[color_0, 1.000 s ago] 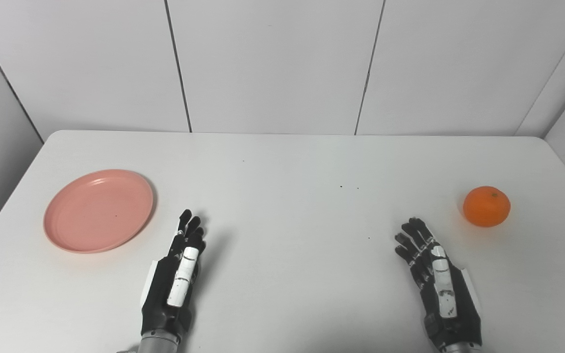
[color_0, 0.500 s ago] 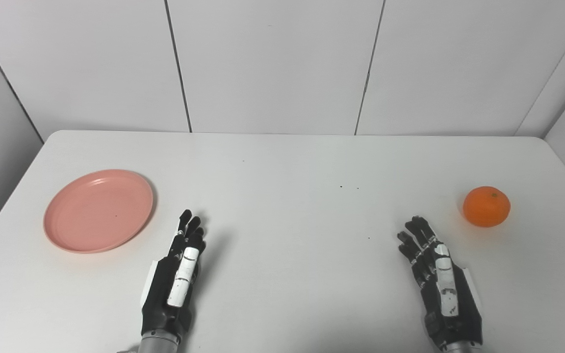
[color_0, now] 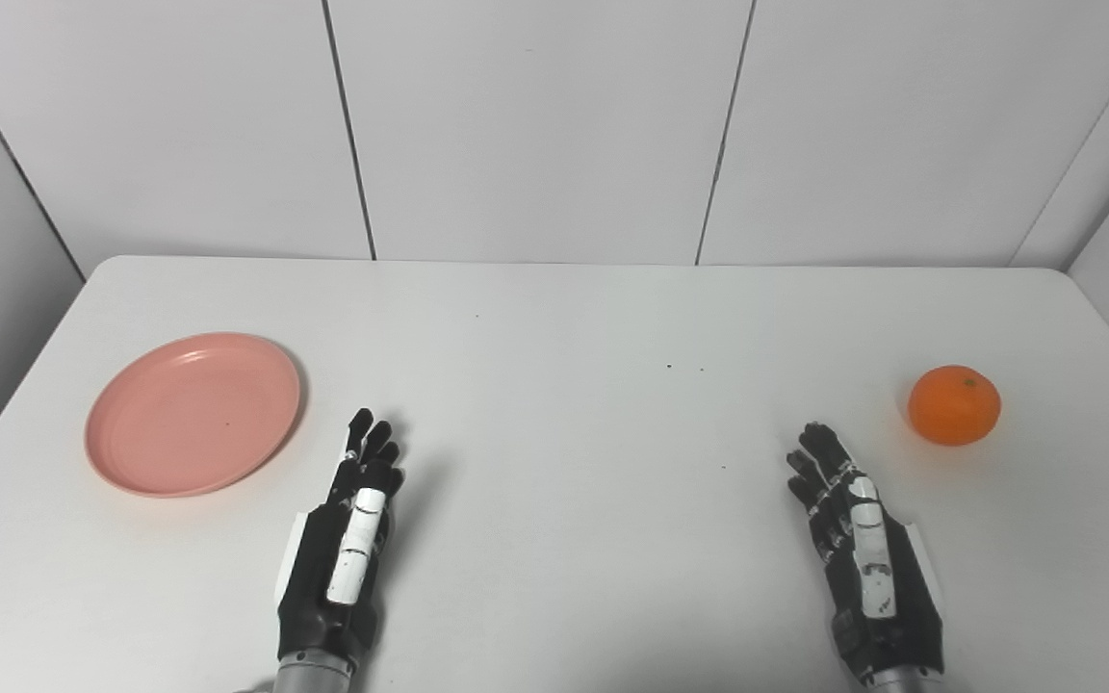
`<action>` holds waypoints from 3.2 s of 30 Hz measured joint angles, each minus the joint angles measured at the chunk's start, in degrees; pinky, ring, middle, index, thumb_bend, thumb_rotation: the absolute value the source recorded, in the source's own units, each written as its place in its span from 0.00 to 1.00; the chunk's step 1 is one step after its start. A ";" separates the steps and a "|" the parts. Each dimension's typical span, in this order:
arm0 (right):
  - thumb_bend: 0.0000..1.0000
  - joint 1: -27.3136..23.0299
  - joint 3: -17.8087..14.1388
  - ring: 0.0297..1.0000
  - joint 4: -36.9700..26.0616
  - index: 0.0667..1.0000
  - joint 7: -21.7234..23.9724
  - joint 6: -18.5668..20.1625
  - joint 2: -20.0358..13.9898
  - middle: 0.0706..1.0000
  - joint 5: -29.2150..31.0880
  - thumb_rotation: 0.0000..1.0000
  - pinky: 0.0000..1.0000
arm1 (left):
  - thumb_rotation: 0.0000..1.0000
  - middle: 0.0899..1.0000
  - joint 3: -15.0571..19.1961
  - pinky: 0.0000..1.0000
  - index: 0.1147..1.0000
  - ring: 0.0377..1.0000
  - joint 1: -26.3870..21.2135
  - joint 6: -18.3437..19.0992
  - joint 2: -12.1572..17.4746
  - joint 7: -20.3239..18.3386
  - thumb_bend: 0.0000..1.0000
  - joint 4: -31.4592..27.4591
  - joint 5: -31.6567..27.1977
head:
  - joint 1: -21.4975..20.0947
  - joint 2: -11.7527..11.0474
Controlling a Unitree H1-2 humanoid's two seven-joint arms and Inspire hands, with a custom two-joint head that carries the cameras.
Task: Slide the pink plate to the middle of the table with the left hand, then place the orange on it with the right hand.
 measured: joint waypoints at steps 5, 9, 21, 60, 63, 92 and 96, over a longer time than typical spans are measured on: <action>0.81 0.01 0.03 0.95 0.08 0.90 0.02 -0.31 -0.01 0.95 -0.64 0.92 0.98 | 0.78 0.99 -0.06 1.00 1.00 0.99 0.00 -0.70 -0.02 0.02 0.74 0.45 -0.17 | 0.18 -0.17; 0.82 0.00 0.04 0.95 0.14 0.91 0.04 -0.47 -0.01 0.95 -1.13 0.92 0.99 | 0.78 0.99 -0.18 1.00 1.00 1.00 0.00 -1.21 -0.02 0.03 0.73 0.89 -0.17 | -0.09 -0.35; 0.81 -0.06 -0.25 0.95 0.59 0.90 0.45 -0.47 -0.17 0.95 -0.47 0.92 1.00 | 0.77 0.98 -0.72 1.00 1.00 0.98 0.00 -2.12 -0.13 0.12 0.78 2.14 0.07 | 5.35 -2.02; 0.82 -3.15 -4.61 0.95 6.51 0.93 6.92 -3.71 -5.85 0.96 5.27 0.97 1.00 | 0.75 0.96 -6.35 1.00 1.00 0.98 -0.33 -12.88 -1.45 3.42 0.69 7.56 4.48 | 18.01 -11.33; 0.81 -3.15 -4.60 0.96 6.59 0.94 6.92 -3.72 -5.91 0.97 5.26 0.97 1.00 | 0.75 0.95 -6.49 1.00 1.00 0.97 -0.37 -13.51 -1.46 3.65 0.69 7.70 5.26 | 18.46 -11.95; 0.81 -3.29 -3.29 0.95 6.92 0.93 7.13 -3.85 -5.85 0.96 5.10 0.98 1.00 | 0.73 0.90 -4.24 0.93 0.87 0.89 -0.54 -11.34 -1.44 3.62 0.89 6.65 -1.22 | 16.97 -13.62; 0.83 -2.99 -3.11 0.95 6.28 0.93 7.05 -3.85 -5.75 0.96 4.70 0.97 1.00 | 0.75 0.89 -2.50 0.93 0.83 0.89 -0.75 -8.01 -1.30 3.95 0.87 5.81 -2.39 | 16.53 -13.27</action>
